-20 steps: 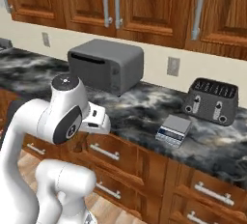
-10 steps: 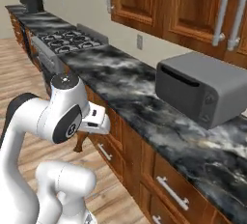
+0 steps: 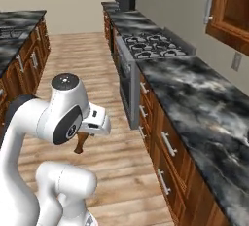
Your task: Take the chicken drumstick from the fridge and place it on the digital scale on the counter by the fridge. Wait a few seconds for a reading, then move it to the plate on the dining counter.
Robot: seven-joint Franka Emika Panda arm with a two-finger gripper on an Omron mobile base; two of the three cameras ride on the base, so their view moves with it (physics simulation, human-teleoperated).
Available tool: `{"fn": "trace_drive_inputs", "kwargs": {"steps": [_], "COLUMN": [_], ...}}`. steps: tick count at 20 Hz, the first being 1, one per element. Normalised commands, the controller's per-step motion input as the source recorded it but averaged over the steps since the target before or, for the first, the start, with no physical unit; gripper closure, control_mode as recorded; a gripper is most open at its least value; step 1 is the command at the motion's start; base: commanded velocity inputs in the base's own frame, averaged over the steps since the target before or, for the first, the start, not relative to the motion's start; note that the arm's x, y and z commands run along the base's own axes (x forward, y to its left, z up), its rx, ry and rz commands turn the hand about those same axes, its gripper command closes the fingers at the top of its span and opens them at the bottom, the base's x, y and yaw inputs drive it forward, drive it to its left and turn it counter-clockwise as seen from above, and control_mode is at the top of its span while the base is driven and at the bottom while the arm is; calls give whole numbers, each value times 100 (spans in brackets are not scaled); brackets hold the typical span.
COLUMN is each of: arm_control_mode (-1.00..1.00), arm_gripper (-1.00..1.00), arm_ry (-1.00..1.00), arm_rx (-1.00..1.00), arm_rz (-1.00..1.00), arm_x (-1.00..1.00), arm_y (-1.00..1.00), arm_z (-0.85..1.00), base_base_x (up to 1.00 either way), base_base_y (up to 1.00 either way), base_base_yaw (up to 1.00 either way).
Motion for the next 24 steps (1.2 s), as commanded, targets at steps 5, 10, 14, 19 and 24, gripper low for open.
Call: {"fn": "trace_drive_inputs", "kwargs": {"steps": [5,10,14,19,24], "arm_control_mode": [100,100,100,100,100], "arm_gripper": [100,100,100,100,100], "arm_ry": [0,0,0,0,0], "arm_rx": [0,0,0,0,0], "arm_rz": [0,0,0,0,0], "arm_x": [0,0,0,0,0], "arm_y": [0,0,0,0,0], "arm_z": [0,0,0,0,0], "base_base_x": [89,45,7,8,18], "base_base_y": [23,2,-8,-25,-17], "base_base_yaw": [65,69,59,50,43]}}
